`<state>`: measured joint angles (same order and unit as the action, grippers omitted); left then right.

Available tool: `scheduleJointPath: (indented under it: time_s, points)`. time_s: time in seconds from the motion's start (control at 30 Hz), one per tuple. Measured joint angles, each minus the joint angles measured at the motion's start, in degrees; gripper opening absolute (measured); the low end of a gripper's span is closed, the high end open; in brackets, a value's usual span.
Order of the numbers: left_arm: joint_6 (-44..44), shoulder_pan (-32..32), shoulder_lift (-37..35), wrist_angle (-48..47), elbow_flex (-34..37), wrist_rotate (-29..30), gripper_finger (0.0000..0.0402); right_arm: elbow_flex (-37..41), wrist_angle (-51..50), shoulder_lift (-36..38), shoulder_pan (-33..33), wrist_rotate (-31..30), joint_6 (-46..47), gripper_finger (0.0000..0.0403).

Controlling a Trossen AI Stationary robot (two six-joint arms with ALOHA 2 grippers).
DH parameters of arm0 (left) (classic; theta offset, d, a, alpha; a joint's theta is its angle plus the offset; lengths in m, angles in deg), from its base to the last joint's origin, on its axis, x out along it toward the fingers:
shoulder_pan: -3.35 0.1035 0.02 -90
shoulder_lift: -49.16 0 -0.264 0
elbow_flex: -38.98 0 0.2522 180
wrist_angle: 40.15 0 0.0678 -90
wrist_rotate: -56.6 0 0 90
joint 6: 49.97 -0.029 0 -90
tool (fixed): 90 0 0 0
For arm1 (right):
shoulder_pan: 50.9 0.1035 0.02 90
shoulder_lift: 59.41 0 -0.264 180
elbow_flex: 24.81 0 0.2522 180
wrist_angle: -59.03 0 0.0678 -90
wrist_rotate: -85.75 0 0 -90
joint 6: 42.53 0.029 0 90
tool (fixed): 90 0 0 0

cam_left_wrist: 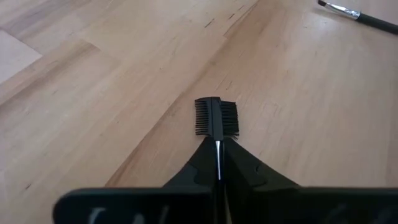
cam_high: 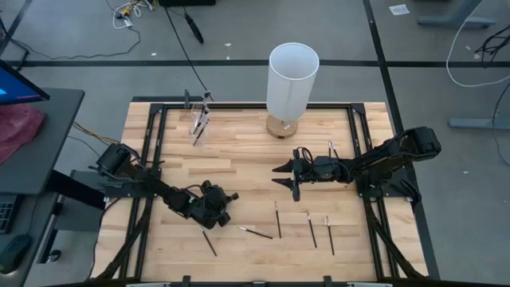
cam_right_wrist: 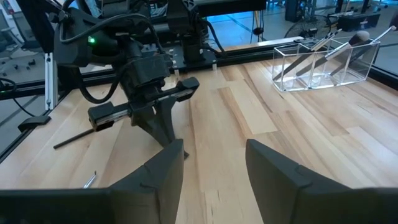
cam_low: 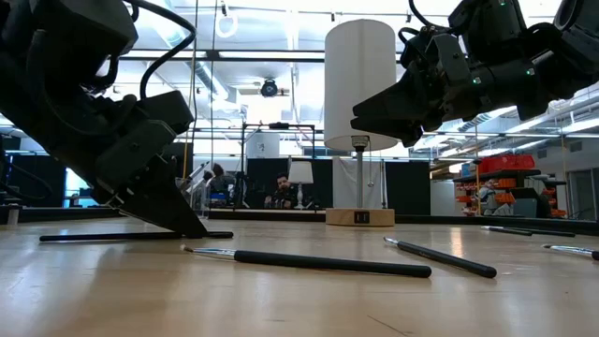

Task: Put items in baskets/containers
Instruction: Put the black brow brush into the transparent organizer

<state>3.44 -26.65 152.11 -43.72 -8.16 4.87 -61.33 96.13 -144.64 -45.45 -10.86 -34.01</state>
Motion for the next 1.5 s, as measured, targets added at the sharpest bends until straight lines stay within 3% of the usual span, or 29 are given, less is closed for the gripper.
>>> scheduleJointPath:
  time_s: [0.27,0.53,0.67,0.83,1.0,1.1,1.23,1.5]
  points:
    - [-2.0,0.0,-5.8,-2.0,0.2,-1.0,0.0004,0.0,-1.6,0.0,0.0,0.0,-0.2,0.0176]
    - [-5.2,0.0,-9.8,-1.2,0.1,3.2,0.0002,0.0,-3.4,0.0,0.0,1.7,0.0,0.0176]
    - [-5.8,0.0,-9.8,-1.3,0.1,0.9,0.0003,0.0,-3.8,0.0,0.0,1.7,0.1,0.0176]
    - [-6.6,-1.0,-9.8,-1.3,0.1,-3.8,0.0057,0.0,-3.8,0.0,0.0,1.7,0.2,0.0176]
    - [-2.6,-3.3,-10.0,-8.0,0.1,-0.2,0.0135,0.0,-3.8,0.0,0.0,1.5,0.2,0.0176]
    - [-1.3,-4.4,-9.8,-11.3,0.1,0.6,0.0157,0.0,-3.7,0.0,0.0,1.5,0.4,0.0176]
    - [-1.6,-5.3,-7.4,-9.3,0.1,-1.0,0.013,0.0,-3.0,0.0,0.0,1.5,0.6,0.0176]
    - [1.5,-6.7,-0.9,-5.3,-0.3,2.2,0.0017,0.0,-2.0,0.0,0.0,0.9,1.0,0.0176]
